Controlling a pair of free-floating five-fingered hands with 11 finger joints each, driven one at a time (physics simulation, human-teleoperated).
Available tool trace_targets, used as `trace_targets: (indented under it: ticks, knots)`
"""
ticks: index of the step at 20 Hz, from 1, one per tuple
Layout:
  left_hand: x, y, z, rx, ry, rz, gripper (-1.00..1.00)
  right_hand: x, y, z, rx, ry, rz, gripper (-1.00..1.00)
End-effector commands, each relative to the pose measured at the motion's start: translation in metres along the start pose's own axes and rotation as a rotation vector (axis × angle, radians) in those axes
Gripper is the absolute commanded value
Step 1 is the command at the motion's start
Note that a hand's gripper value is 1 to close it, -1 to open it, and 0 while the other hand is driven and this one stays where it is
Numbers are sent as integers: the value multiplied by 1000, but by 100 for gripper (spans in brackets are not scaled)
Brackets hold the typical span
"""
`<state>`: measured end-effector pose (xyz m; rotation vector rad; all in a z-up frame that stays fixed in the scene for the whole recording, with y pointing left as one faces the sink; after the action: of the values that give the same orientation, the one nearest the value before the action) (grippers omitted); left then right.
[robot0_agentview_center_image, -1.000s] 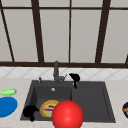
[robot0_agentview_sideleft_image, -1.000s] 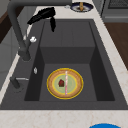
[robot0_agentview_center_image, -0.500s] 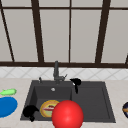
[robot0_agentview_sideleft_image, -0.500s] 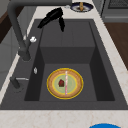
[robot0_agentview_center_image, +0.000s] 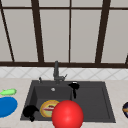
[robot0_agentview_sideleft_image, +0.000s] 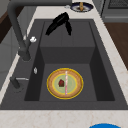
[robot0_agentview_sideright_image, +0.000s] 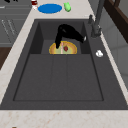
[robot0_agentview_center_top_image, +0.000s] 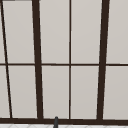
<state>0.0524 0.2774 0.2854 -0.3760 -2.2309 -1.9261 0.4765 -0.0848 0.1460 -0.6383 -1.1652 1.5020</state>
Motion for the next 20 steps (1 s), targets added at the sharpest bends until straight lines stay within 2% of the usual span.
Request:
trace_targets:
  ticks: [1,4,7,13,20]
  knots:
    - [0,0,0,0,0,0,0,0,0,0,-1,-4,5,-100]
    - [0,0,0,0,0,0,0,4,7,5,12,-12,-5,-100]
    - [0,0,0,0,0,0,0,19,19,15,31,-43,25,-100]
    - [0,0,0,0,0,0,0,51,37,9,124,55,-16,-100]
    - [0,0,0,0,0,0,0,91,60,6,257,100,-48,-100]
